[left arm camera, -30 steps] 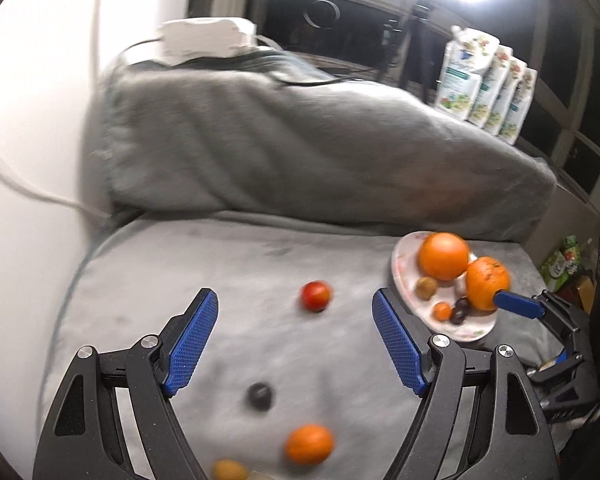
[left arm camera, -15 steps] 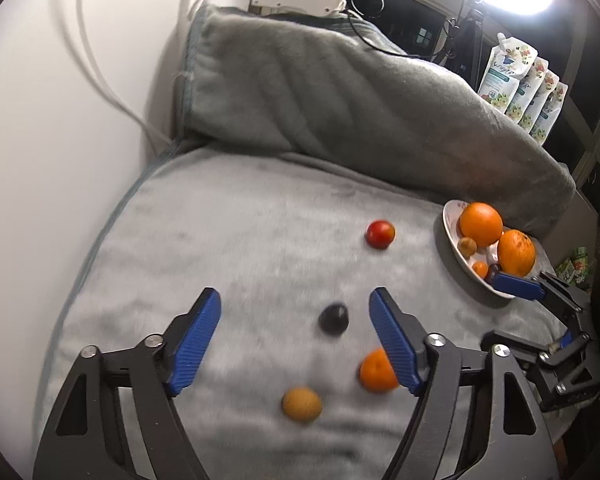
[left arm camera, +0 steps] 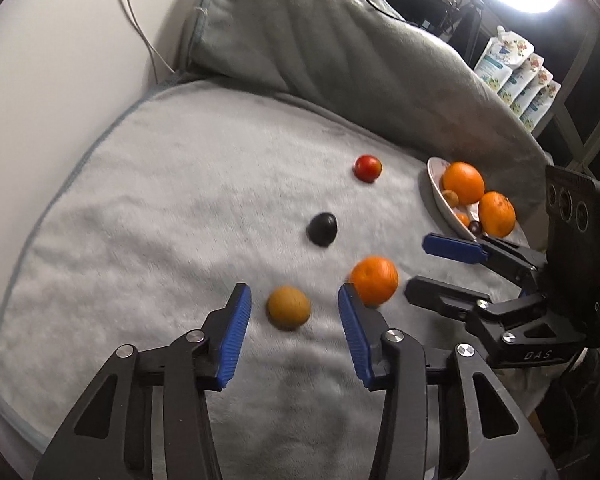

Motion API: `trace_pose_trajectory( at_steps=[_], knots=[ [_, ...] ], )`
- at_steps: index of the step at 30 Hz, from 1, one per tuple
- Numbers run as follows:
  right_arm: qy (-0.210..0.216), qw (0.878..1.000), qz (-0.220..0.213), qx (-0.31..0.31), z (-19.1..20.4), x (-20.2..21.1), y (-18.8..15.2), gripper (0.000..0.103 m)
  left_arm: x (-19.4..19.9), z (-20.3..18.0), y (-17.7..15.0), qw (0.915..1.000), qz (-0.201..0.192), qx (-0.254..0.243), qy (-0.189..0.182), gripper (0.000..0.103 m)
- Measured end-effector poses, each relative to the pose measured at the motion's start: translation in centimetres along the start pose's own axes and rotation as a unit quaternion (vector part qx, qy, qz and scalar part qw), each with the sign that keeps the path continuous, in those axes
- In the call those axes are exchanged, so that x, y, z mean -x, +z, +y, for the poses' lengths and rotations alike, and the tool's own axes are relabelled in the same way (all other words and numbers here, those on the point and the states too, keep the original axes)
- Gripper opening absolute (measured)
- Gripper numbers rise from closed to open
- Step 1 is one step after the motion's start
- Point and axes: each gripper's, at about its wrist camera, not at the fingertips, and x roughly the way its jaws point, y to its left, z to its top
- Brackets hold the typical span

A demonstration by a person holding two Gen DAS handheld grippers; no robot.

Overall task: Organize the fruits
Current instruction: 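Grasp the second brown kiwi with the left gripper while the right gripper grasps the tangerine, then carry the kiwi with the left gripper while the right gripper carries the tangerine to the plate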

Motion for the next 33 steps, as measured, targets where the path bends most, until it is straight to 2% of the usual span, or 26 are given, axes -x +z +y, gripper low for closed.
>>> trace_pose_trajectory(
  at_steps=[6,10,19,26,33],
  knots=[
    [0.002,1.0,0.013,0.01,0.8,-1.2,0.1,0.068,-0.8,-0.2,-0.2,0.9999,0.01,-0.003,-0.001,0.041],
    [0.003,1.0,0.022,0.01,1.0,-2.0,0.1,0.059,-1.3,-0.3,-0.4,0.9998,0.015,-0.009,0.002,0.039],
    [-0.002,0.999,0.033,0.007,1.0,-3.2,0.0,0.054,-2.2,0.1,-0.5,0.9996,0.025,-0.005,0.008,0.031],
    [0.001,0.999,0.038,0.0,0.8,-3.9,-0.2,0.039,-2.6,0.1,-0.6,0.9995,0.028,-0.007,0.009,0.025],
    [0.004,1.0,0.029,-0.008,0.5,-3.5,-0.3,0.038,-2.5,0.1,-0.5,0.9997,0.025,-0.001,0.006,0.025]
  ],
)
